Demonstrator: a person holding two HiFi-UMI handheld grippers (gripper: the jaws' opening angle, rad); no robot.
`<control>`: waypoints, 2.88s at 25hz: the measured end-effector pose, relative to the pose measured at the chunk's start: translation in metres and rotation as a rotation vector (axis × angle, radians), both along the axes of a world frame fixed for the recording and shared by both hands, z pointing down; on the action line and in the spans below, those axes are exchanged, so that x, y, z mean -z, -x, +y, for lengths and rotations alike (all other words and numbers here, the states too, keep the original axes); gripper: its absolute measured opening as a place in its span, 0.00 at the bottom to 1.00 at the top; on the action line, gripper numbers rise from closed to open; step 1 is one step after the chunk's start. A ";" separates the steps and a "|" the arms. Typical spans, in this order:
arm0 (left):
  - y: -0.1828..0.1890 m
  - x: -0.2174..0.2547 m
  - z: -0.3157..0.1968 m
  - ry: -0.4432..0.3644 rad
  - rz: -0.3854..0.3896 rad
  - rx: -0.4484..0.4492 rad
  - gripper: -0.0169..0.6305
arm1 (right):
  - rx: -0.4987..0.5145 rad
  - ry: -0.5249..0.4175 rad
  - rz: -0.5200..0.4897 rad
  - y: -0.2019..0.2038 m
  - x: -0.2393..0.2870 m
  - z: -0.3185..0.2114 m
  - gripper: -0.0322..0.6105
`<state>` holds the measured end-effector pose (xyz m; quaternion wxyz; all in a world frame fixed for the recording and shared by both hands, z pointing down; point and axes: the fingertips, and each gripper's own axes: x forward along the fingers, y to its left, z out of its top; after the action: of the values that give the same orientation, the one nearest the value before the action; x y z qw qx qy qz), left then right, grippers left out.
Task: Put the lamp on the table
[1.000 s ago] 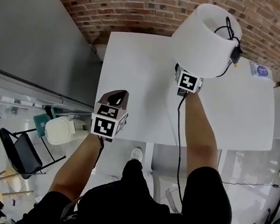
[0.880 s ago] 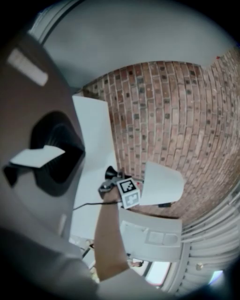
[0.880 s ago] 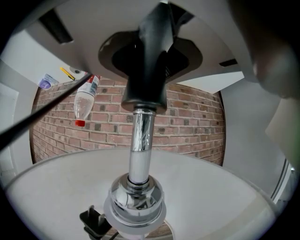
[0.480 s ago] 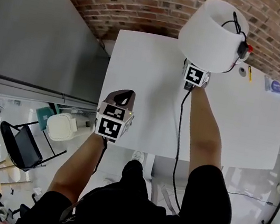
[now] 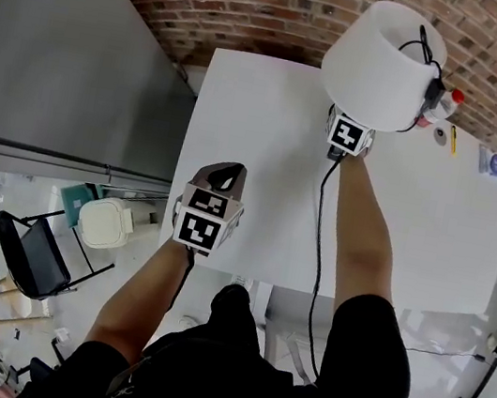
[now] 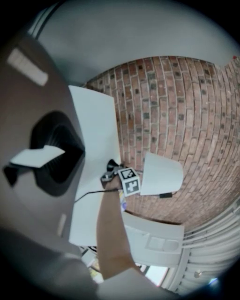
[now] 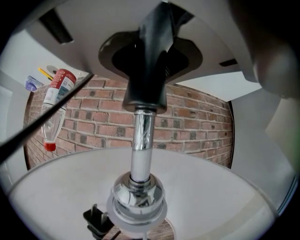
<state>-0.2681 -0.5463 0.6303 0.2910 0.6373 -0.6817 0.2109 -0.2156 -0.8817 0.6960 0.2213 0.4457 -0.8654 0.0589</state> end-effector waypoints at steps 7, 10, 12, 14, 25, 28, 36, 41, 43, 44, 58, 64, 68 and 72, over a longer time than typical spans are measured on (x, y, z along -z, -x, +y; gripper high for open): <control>-0.013 -0.008 -0.006 0.007 0.026 -0.018 0.02 | 0.023 -0.072 -0.045 0.009 0.007 0.001 0.25; -0.018 -0.005 -0.008 0.001 0.035 -0.019 0.02 | -0.013 -0.071 -0.026 0.002 0.005 0.003 0.25; -0.017 -0.003 -0.006 0.002 0.032 -0.016 0.02 | -0.030 -0.072 -0.021 0.000 0.004 0.004 0.25; -0.016 -0.002 -0.003 0.001 0.027 -0.012 0.02 | -0.029 -0.064 -0.020 -0.001 0.002 0.005 0.25; -0.022 0.017 0.001 -0.008 0.020 -0.002 0.02 | 0.027 0.129 -0.067 -0.025 -0.009 0.078 0.35; -0.026 0.031 -0.004 -0.031 0.022 -0.011 0.02 | 0.015 0.169 -0.021 -0.041 -0.006 0.104 0.11; -0.045 0.066 0.009 -0.082 0.086 -0.007 0.02 | -0.006 0.171 -0.017 -0.083 0.060 0.194 0.05; -0.059 0.092 0.015 -0.130 0.098 -0.062 0.02 | -0.006 0.194 -0.106 -0.091 0.112 0.252 0.05; -0.063 0.104 0.018 -0.156 0.104 -0.089 0.02 | -0.003 0.192 -0.140 -0.090 0.135 0.272 0.05; -0.066 0.111 0.019 -0.175 0.107 -0.104 0.02 | -0.005 0.190 -0.160 -0.090 0.146 0.281 0.05; -0.076 0.173 0.038 -0.299 0.062 -0.314 0.02 | -0.101 0.058 -0.262 -0.097 0.241 0.346 0.05; -0.084 0.186 0.040 -0.319 0.042 -0.373 0.02 | -0.119 0.031 -0.282 -0.093 0.252 0.351 0.05; -0.090 0.183 0.051 -0.309 0.059 -0.386 0.02 | -0.127 0.032 -0.308 -0.100 0.254 0.363 0.05; -0.092 0.196 0.048 -0.336 0.045 -0.389 0.02 | -0.142 0.020 -0.309 -0.102 0.263 0.362 0.05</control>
<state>-0.1757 -0.4982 0.4339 0.1498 0.8003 -0.5652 0.1324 -0.1138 -0.5199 0.4326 0.0854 0.4890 -0.8549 0.1509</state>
